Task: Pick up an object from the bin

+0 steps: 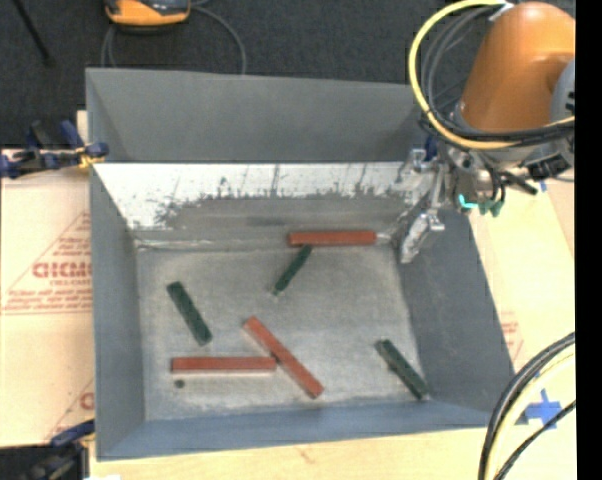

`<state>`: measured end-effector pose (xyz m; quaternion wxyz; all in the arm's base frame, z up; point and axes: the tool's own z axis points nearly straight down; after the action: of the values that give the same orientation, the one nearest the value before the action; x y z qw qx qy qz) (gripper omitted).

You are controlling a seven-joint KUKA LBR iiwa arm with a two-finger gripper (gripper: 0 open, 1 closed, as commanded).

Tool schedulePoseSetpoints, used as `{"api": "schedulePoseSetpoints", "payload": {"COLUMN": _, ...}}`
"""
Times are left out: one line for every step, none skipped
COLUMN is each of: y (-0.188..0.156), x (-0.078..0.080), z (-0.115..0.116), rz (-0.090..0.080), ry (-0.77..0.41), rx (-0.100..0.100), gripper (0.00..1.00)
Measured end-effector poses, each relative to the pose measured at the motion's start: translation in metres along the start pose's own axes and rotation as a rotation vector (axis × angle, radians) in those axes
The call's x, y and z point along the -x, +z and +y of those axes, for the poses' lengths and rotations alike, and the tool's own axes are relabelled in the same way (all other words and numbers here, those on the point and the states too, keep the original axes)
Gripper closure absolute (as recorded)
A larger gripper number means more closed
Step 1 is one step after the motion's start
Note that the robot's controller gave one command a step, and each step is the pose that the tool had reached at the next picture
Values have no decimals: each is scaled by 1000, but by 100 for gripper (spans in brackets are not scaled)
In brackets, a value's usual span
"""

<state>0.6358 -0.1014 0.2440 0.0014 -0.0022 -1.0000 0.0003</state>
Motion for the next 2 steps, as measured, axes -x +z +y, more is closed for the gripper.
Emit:
{"api": "schedulePoseSetpoints", "payload": {"y": -5, "x": 1, "z": 0, "rz": -8, "ry": -2, "rx": -2, "gripper": 0}}
{"api": "schedulePoseSetpoints", "payload": {"y": 71, "x": 10, "z": 18, "rz": -12, "ry": 33, "rx": 1, "gripper": 0}}
